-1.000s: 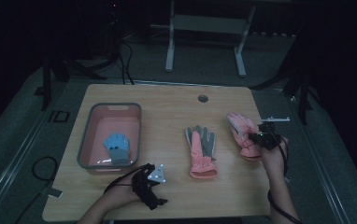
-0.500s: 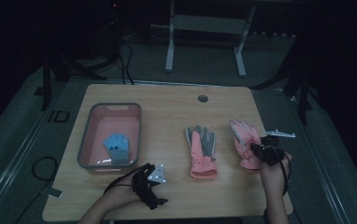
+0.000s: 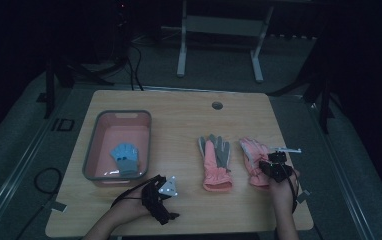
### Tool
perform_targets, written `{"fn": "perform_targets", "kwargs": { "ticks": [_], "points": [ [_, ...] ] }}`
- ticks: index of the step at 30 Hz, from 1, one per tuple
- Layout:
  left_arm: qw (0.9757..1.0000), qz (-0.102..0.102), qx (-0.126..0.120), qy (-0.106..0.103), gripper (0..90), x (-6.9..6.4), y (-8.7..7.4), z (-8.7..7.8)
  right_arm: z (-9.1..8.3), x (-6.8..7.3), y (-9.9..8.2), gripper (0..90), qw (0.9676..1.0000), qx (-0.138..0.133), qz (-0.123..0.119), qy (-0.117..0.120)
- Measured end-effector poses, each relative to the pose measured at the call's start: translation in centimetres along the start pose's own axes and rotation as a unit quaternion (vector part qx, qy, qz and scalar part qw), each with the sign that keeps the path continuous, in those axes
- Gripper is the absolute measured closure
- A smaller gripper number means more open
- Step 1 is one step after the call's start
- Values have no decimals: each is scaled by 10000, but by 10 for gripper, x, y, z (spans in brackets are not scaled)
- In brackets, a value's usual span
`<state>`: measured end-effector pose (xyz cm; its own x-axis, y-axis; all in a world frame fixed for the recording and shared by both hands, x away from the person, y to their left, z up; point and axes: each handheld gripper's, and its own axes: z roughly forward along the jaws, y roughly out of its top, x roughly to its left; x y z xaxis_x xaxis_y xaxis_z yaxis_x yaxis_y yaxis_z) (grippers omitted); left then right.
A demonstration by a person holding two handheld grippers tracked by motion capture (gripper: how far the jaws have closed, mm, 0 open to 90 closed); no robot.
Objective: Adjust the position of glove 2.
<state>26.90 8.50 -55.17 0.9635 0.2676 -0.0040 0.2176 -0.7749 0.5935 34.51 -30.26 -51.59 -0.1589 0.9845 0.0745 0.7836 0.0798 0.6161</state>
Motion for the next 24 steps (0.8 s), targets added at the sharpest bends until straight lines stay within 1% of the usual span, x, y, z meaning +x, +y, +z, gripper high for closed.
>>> {"fn": "perform_targets", "kwargs": {
  "ticks": [1,2,3,5,7,8,9,10,11,13,14,15,16,17,19,20,22,24],
  "points": [
    [10000,-1,-3,-5,37,0,0,0,-2,-1,0,822,10000,-20,-46,73],
    [10000,-16,-23,-11,38,-1,0,0,-4,-3,1,804,9997,-48,-181,139],
    [10000,11,-9,-19,38,-1,0,0,-6,-5,2,782,9995,-51,-264,189],
    [10000,19,-6,-16,38,-1,1,0,-12,-11,7,716,9974,-110,-608,363],
    [10000,33,-7,-3,37,-1,1,1,-16,-19,13,679,9949,-62,-896,451],
    [10000,32,-7,-8,37,-1,2,1,-19,-24,16,674,9928,-75,-1031,597],
    [10000,32,-1,3,37,-2,1,1,-21,-29,19,665,9904,-93,-1129,794],
    [10000,27,5,4,38,-2,1,1,-23,-33,22,641,9879,-78,-1267,887],
    [10000,26,7,3,37,-2,1,1,-24,-36,23,630,9851,-73,-1443,931],
    [10000,30,1,12,37,-2,1,1,-26,-39,26,614,9783,-128,-1804,1012],
    [10000,18,-1,18,37,-1,1,1,-27,-40,26,603,9758,-116,-1919,1041],
    [10000,8,7,14,37,-1,1,1,-26,-40,26,589,9739,-121,-1998,1067],
    [10000,8,5,13,38,-1,1,1,-24,-39,26,583,9728,-110,-2015,1138],
    [10000,-6,-2,12,38,-1,0,1,-21,-38,25,577,9725,-112,-1978,1226],
    [10000,-15,0,16,37,-1,0,1,-14,-37,23,570,9729,-57,-1904,1311],
    [10000,-8,13,11,38,-1,0,1,-10,-36,21,556,9722,-26,-1944,1302],
    [10000,-13,16,21,37,-1,0,2,-1,-35,17,551,9729,102,-1950,1242],
    [10000,-8,30,62,37,-1,-1,2,6,-35,13,571,9736,132,-1928,1216]
  ]
}}
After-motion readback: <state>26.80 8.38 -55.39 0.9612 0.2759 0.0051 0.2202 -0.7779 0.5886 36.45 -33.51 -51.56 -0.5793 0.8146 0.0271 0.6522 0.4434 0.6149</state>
